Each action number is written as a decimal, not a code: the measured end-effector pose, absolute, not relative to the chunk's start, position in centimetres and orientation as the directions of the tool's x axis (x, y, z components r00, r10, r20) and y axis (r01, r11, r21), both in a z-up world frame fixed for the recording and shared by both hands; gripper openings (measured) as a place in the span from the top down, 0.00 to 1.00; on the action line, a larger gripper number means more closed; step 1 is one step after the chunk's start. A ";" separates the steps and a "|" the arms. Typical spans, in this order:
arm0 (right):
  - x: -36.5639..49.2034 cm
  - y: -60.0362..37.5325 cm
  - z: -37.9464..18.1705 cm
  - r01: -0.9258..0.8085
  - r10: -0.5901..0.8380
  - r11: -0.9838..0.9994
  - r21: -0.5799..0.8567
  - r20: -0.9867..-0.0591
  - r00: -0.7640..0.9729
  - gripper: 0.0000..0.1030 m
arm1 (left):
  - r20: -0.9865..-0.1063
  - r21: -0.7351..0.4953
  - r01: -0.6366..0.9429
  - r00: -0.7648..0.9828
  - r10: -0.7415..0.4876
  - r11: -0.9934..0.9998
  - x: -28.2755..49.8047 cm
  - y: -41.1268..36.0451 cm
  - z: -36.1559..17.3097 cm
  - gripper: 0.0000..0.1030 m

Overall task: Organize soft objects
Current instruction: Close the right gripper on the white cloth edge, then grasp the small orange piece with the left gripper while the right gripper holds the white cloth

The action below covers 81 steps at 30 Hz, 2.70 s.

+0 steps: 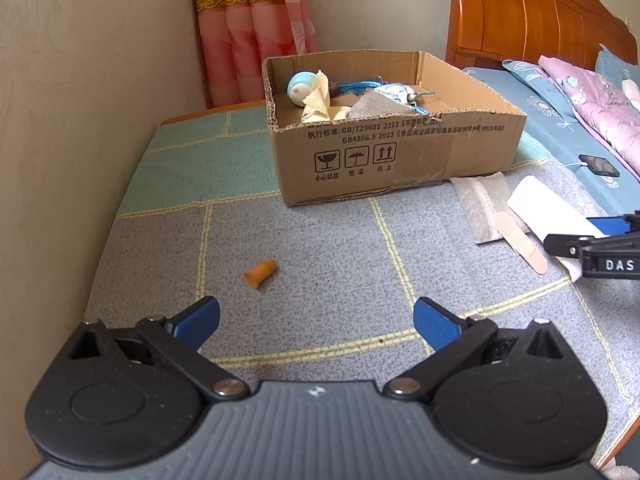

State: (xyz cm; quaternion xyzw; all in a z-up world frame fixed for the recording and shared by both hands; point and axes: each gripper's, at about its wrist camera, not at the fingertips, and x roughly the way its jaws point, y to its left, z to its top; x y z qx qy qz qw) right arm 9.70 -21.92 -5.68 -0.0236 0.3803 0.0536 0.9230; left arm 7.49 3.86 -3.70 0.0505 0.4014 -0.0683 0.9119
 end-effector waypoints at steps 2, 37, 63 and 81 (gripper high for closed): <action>10.1 -21.8 -6.0 -0.116 0.077 0.993 -0.007 -0.712 0.698 0.31 | -0.743 0.040 0.165 0.664 -0.081 0.985 7.6 3.8 -3.9 0.01; 9.9 -21.8 -6.6 -0.188 0.118 0.982 -0.026 -0.691 0.713 0.44 | -0.755 -0.056 -0.047 0.656 -0.012 0.997 12.8 4.2 -6.1 0.31; 10.1 -22.3 -6.5 -0.201 0.144 0.980 0.000 -0.694 0.705 0.47 | -0.736 -0.035 -0.035 0.677 -0.002 0.999 13.0 4.7 -6.1 0.80; 9.6 -23.3 -4.9 -0.188 0.133 0.982 -0.005 -0.689 0.712 0.81 | -0.726 0.017 0.085 0.686 -0.046 0.996 11.9 4.6 -4.6 0.80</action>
